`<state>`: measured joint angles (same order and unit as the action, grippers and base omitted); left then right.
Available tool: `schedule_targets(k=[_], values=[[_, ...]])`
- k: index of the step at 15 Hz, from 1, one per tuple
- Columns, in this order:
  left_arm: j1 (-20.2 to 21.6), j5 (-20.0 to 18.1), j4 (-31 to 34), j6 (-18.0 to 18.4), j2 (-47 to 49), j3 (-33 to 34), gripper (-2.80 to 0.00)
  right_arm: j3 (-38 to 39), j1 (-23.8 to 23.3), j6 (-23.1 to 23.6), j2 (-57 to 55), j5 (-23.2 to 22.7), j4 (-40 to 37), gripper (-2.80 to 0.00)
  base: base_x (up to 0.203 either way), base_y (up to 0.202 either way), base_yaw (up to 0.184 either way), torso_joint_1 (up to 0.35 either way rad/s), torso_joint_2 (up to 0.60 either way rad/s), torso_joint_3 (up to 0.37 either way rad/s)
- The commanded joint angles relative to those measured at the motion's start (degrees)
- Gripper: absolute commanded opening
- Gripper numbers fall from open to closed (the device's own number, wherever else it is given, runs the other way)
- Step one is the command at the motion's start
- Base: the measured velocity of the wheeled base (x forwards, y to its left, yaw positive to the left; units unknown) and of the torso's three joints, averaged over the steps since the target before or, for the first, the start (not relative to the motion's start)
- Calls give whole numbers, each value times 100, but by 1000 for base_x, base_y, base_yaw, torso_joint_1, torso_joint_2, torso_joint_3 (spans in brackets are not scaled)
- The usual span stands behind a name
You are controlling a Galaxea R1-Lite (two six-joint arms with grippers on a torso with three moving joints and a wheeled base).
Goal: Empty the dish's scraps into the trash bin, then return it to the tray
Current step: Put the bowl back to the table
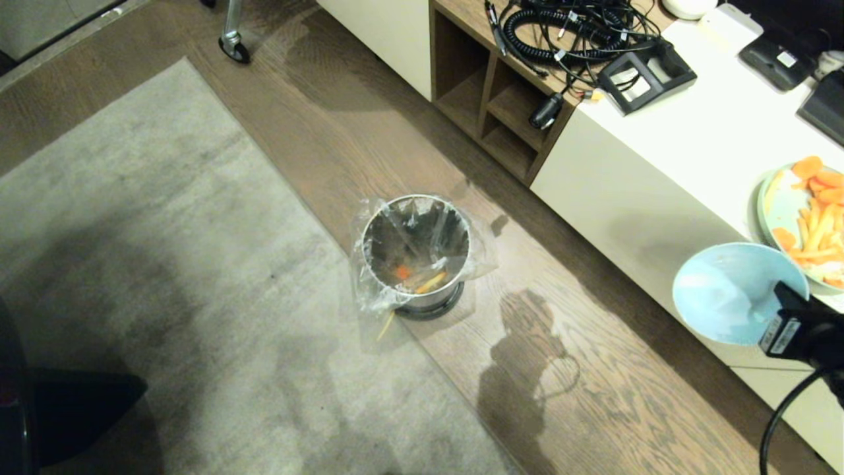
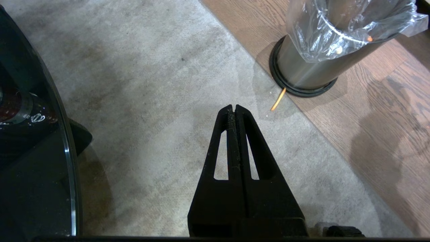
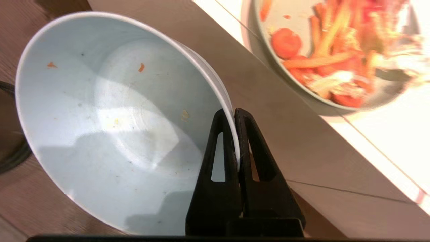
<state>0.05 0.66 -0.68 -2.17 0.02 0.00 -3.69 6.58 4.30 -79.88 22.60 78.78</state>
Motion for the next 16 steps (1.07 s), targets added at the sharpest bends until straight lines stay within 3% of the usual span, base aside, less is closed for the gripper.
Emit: schedule_targets(k=[1, 3, 6, 11, 16], values=[[-2, 4, -3, -5, -2, 0, -280, 364, -113, 112, 478, 15, 151, -280, 0, 0, 0, 0, 0, 0], [3, 4, -3, -9, -2, 0, -280, 368, -148, 220, 1107, -15, -355, -280, 0, 0, 0, 0, 0, 0], [4, 4, -3, -3, -2, 0, -280, 369, -312, 261, 2246, -121, -2035, -280, 0, 0, 0, 0, 0, 0], [4, 4, -3, -11, -2, 0, -280, 369, -1083, 297, 4172, -1414, -4872, -280, 0, 0, 0, 0, 0, 0], [0, 4, -3, -3, -2, 0, -280, 369, -1202, 280, 5925, -1809, -7162, -280, 0, 0, 0, 0, 0, 0]])
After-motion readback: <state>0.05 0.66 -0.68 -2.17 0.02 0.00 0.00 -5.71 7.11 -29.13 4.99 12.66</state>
